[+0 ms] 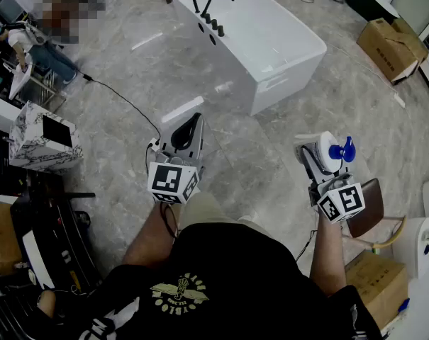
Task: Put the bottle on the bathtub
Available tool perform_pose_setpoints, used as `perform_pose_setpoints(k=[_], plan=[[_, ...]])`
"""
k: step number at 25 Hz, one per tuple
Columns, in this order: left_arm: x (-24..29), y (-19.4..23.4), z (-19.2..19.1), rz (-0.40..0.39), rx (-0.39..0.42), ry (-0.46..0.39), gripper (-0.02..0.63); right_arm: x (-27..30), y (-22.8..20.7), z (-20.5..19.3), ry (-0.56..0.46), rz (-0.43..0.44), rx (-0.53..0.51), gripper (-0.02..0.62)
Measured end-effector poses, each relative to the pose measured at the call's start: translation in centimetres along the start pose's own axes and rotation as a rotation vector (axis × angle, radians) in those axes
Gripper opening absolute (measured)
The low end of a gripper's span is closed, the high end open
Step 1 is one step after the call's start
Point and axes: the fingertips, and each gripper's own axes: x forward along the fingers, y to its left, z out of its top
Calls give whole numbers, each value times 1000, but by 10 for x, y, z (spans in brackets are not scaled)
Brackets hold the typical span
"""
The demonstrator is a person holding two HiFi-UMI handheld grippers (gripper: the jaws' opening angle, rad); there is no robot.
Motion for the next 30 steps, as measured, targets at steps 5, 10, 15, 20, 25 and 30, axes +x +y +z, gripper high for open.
perform_pose_setpoints(k=[5, 10, 15, 20, 25, 30], plan=[[9, 2, -4, 14, 36, 9, 11, 5, -14, -4, -7, 17, 38, 265], [24, 6, -11, -9, 69, 20, 11, 15, -35, -7, -37, -36, 41, 265], [48, 25, -23, -46, 76, 36, 11, 47, -46, -10, -24, -57, 36, 264], [80, 46, -28, -74, 54, 27, 11, 76, -50, -2, -36, -74, 23, 265], [113, 77, -24, -96, 57, 13, 11, 115, -60, -1, -27, -90, 26, 265], [150, 103, -28, -114, 40, 26, 9, 153, -66, 0, -18, -92, 52, 264]])
